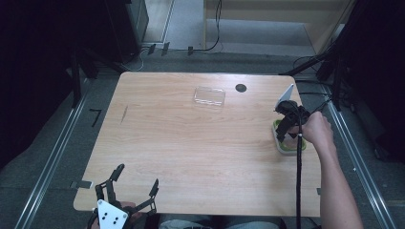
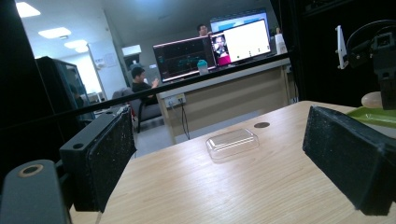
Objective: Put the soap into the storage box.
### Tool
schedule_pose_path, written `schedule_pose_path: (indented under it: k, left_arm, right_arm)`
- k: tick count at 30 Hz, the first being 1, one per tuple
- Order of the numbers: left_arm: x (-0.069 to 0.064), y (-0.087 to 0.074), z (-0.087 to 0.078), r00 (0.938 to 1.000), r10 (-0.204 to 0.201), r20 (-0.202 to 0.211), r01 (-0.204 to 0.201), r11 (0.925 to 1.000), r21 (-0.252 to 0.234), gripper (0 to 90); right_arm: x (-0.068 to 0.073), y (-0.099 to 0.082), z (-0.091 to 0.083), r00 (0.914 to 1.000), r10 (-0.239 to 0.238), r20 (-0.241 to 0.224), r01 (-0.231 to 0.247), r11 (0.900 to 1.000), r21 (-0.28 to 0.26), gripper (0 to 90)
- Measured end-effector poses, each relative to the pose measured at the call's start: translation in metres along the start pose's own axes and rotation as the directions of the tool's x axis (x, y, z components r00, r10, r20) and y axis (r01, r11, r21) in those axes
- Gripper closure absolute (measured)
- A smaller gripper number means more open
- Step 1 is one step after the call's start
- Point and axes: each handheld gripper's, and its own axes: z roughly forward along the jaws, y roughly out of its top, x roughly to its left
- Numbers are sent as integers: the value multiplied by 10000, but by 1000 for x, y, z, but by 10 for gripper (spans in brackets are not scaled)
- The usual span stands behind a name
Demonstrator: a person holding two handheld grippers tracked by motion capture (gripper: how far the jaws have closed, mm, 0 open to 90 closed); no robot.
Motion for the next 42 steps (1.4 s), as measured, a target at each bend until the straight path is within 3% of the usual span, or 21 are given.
schedule_pose_path:
  k: [20, 30, 42]
  left_arm:
    - [0, 0, 0, 10000, 12, 14, -12, 10000, 2, 99]
    - [0, 0, 0, 10000, 5, -5, -5, 10000, 12, 99]
    - [0, 0, 0, 10000, 5, -4, -5, 10000, 11, 99]
  right_arm:
    - [-24, 8, 16, 9956, 903, -261, -907, 9958, -138, 339]
    - [-36, 9, 23, 9856, 1609, -514, -1629, 9859, -370, 338]
    - [-39, 11, 28, 9804, 1883, -588, -1906, 9810, -371, 338]
